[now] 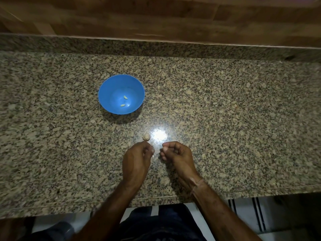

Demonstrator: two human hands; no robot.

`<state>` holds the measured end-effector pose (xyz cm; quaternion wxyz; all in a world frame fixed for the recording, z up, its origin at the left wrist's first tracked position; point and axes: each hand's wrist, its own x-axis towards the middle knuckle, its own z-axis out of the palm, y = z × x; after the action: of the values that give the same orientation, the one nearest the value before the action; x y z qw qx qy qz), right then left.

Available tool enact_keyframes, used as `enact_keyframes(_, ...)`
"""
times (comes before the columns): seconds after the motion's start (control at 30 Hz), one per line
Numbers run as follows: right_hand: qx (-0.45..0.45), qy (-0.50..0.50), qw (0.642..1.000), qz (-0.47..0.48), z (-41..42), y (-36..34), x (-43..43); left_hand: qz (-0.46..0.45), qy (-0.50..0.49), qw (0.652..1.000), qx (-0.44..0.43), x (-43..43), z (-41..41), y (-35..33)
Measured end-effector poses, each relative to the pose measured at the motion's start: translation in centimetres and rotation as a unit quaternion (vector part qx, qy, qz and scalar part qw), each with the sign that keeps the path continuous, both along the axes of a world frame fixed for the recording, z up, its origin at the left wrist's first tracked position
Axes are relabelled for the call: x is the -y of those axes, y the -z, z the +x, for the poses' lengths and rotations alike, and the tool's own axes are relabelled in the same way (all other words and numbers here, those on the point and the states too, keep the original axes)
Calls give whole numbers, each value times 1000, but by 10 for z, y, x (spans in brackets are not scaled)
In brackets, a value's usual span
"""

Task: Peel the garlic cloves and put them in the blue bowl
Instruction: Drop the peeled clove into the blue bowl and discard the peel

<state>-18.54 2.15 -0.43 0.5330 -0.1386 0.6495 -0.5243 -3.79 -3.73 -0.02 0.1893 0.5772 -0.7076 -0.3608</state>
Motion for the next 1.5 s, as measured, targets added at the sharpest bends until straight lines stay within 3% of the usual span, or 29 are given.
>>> enact_keyframes(0.13,8,5,1000,-6,2,0,0,-6,-11,1000,1,-2,2,1)
enact_keyframes(0.27,47,3,999,-21,8,-1,1,-1,26,994,-103,-5,4,-4)
enact_keyframes(0.43,53,-29,998,-29,17,-9,6,-3,4,994,-109,-6,11,-3)
enact_keyframes(0.5,-24,-56,997,-42,15,-10,4,-18,-18,995,-98,-3,19,-3)
enact_keyframes(0.53,-113,-77,989,-53,11,-7,2,-27,-38,994,-96,0,24,-2)
enact_keyframes(0.6,-308,-125,941,-63,1,-1,-3,-43,-86,992,-83,9,37,4)
enact_keyframes(0.67,-417,-178,891,-35,-7,6,-9,-50,-106,991,-59,19,50,13)
enact_keyframes(0.77,-472,-241,848,-9,3,18,-16,-36,-109,992,-48,22,60,22)
enact_keyframes(0.9,-465,-250,848,-35,27,26,-5,-67,-126,989,-42,-1,61,21)
enact_keyframes(1.03,-501,-262,824,-42,39,30,11,-56,-117,990,-44,-27,53,18)
enact_keyframes(1.13,-555,-272,782,-79,42,32,11,-38,-94,993,-66,-36,49,21)
enact_keyframes(1.3,-612,-282,735,-73,37,27,-2,141,-134,968,-156,-35,32,22)
enact_keyframes(1.37,-602,-262,752,-58,32,24,-3,233,-181,929,-224,-34,22,18)
enact_keyframes(1.5,-407,-184,891,-75,23,3,1,375,-288,802,-365,-28,0,5)
